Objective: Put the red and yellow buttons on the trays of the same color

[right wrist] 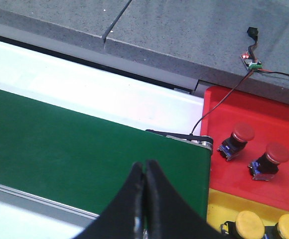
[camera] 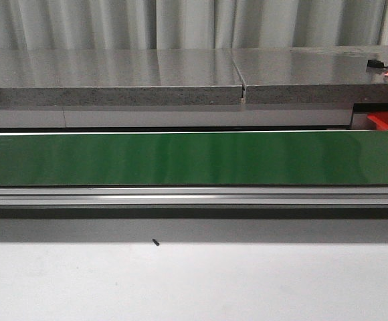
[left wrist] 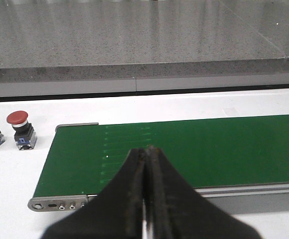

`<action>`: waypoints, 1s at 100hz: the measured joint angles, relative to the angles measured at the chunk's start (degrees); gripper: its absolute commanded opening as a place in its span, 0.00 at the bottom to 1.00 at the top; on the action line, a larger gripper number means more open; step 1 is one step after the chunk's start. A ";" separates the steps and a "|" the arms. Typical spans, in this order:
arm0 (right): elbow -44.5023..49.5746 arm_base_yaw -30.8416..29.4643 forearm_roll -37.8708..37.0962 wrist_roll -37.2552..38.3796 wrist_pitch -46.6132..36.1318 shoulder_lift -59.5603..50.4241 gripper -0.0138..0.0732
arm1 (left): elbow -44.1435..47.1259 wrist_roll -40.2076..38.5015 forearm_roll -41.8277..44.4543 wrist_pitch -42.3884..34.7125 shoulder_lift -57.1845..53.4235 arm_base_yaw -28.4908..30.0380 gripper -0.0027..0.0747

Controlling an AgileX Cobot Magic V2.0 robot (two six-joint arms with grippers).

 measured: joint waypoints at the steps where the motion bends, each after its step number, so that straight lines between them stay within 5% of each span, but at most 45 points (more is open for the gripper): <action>1: 0.00 0.00 0.00 0.00 0.00 0.00 0.08 | 0.00 0.00 0.00 0.00 0.00 0.00 0.01; 56: 0.00 0.00 0.00 0.00 0.00 0.00 0.08 | 0.87 0.00 0.00 0.00 0.00 0.00 0.05; 65: 0.00 0.00 0.00 0.00 0.00 0.00 0.08 | 1.28 0.00 0.00 0.00 0.00 0.00 0.22; 82: 0.00 0.00 0.00 0.00 0.00 0.00 0.08 | 1.40 0.00 0.00 0.00 0.00 0.00 0.76; 89: 0.00 0.00 0.00 0.00 0.00 0.00 0.08 | 1.40 0.00 0.00 -0.37 0.00 0.00 0.87; 100: 0.00 0.00 0.00 0.00 0.00 0.00 0.08 | 1.62 0.00 0.00 -0.89 0.00 0.00 0.86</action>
